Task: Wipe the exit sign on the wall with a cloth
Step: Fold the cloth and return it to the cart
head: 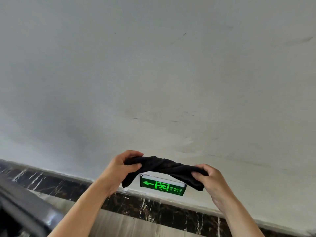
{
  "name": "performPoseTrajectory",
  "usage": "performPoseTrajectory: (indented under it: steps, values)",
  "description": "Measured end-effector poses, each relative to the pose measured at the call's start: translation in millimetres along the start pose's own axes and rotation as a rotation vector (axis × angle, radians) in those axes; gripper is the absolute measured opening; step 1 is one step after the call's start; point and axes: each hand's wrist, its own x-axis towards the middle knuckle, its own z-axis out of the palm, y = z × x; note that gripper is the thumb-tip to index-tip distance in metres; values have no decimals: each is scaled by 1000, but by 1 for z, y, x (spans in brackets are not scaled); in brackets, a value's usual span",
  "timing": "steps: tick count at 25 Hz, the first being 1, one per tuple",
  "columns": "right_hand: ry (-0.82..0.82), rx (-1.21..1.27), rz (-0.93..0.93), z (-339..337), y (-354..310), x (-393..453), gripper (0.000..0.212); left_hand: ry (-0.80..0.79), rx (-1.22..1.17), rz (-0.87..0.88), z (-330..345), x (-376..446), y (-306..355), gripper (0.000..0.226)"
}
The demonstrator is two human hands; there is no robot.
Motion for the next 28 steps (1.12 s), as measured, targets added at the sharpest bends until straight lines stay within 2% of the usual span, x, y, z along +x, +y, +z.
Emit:
performPoseTrajectory:
  steps: [2, 5, 8, 10, 12, 14, 17, 22, 25, 28]
  values:
    - [-4, 78, 17, 1, 0, -3, 17, 90, 65, 46, -1, -9, -3, 33]
    - [-54, 396, 139, 6, 4, -5, 13, 119, -19, 7, 6, -19, -12, 32]
    - [-49, 625, 203, 4, 7, -2, 14, -27, -145, -118, 9, -32, -16, 19]
    - [-55, 667, 200, 2, 7, 2, 18, -110, -146, -146, 5, -45, -18, 27]
    - [-81, 656, 191, 7, 3, 7, 21, -77, -54, -143, -2, -58, -20, 36]
    - [-132, 623, 187, 21, -5, 14, 20, 16, 9, -125, -13, -76, -22, 38]
    - [-245, 552, 174, 58, -23, 20, 16, 165, -26, -91, -36, -112, -29, 40]
    - [-477, 416, 189, 150, -48, 14, 16, 540, 154, -28, -80, -182, -51, 30]
    - [-595, 348, 201, 218, -60, 0, 14, 818, 60, -30, -120, -218, -65, 27]
    - [-663, 295, 221, 284, -67, -13, 16, 984, -149, -48, -159, -242, -80, 16]
